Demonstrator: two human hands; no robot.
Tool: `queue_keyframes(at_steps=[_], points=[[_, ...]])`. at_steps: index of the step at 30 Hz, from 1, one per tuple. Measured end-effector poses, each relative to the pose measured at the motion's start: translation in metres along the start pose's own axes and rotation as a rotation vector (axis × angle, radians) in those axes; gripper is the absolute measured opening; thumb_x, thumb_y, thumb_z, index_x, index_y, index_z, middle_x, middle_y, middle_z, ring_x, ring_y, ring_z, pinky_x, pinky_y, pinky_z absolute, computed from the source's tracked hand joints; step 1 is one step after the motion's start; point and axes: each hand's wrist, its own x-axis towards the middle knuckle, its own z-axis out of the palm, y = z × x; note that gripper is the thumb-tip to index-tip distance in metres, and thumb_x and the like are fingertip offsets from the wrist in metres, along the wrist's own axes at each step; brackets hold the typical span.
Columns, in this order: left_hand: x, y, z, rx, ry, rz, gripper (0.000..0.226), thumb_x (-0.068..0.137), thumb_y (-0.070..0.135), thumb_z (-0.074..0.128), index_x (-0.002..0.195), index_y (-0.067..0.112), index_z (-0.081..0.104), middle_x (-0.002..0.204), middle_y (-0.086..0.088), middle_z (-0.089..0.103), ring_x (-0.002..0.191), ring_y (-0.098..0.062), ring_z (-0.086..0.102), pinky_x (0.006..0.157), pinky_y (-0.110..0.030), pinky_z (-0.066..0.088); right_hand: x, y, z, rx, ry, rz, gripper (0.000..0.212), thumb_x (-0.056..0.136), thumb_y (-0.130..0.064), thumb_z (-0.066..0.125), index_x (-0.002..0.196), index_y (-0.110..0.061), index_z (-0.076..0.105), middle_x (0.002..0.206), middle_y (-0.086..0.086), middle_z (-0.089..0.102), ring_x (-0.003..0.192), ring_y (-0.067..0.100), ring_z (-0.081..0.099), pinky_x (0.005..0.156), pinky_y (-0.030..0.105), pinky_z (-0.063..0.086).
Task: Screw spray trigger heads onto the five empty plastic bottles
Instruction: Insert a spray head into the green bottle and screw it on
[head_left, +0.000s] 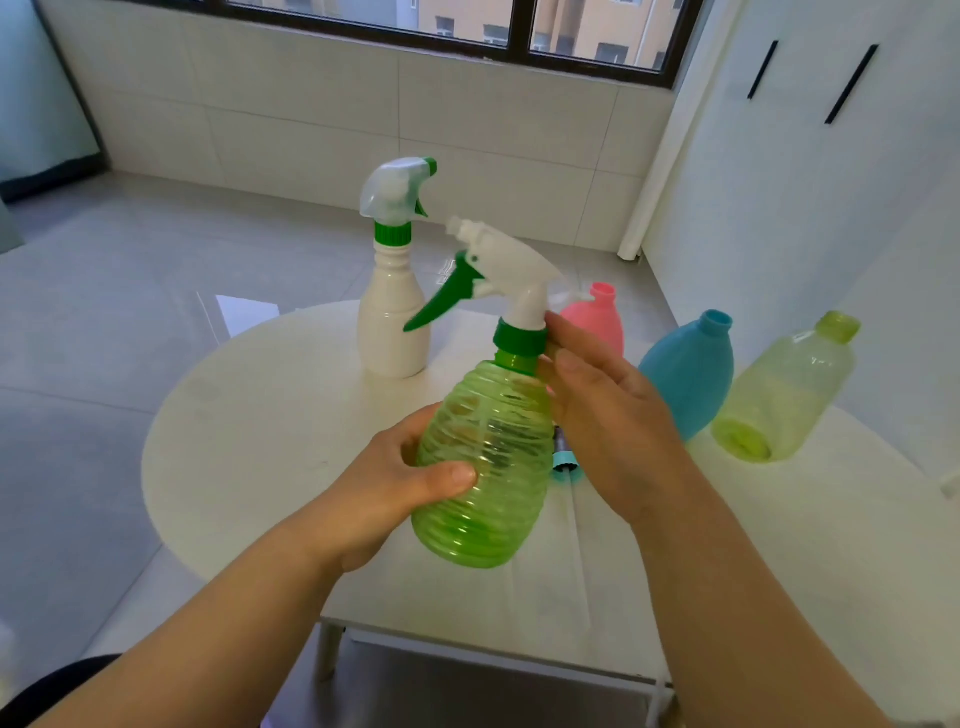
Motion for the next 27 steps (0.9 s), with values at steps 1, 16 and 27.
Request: queue_keyframes(at_steps=[1, 16, 27], points=[[-0.0005, 0.0003, -0.0001, 0.008, 0.001, -0.003, 0.102, 0.023, 0.058, 0.084, 0.11, 0.013, 0.058, 0.096, -0.002, 0.072, 0.091, -0.019, 0.067, 0.072, -0.024, 0.055, 0.0, -0.0006, 0.0009, -0.029, 0.033, -0.028, 0.027, 0.085, -0.021, 0.053, 0.084, -0.044, 0.069, 0.086, -0.022, 0.072, 0.087, 0.0, 0.066, 0.072, 0.021, 0.055], [-0.0011, 0.0021, 0.0066, 0.111, -0.005, -0.008, 0.103, 0.02, 0.059, 0.083, 0.112, 0.022, 0.057, 0.103, -0.002, 0.07, 0.099, -0.019, 0.066, 0.079, -0.027, 0.056, 0.008, -0.0034, 0.0038, 0.147, 0.138, 0.004, 0.02, 0.069, -0.026, 0.063, 0.084, -0.019, 0.052, 0.074, -0.002, 0.075, 0.077, 0.014, 0.07, 0.063, 0.025, 0.056], [-0.0001, 0.0001, 0.0046, 0.095, 0.012, 0.014, 0.102, 0.02, 0.06, 0.083, 0.111, 0.022, 0.058, 0.099, 0.001, 0.071, 0.096, -0.018, 0.066, 0.076, -0.025, 0.055, 0.0038, -0.004, 0.0015, 0.329, -0.022, 0.032, 0.024, 0.068, -0.024, 0.056, 0.09, -0.019, 0.065, 0.086, -0.005, 0.075, 0.088, 0.01, 0.068, 0.07, 0.025, 0.056]])
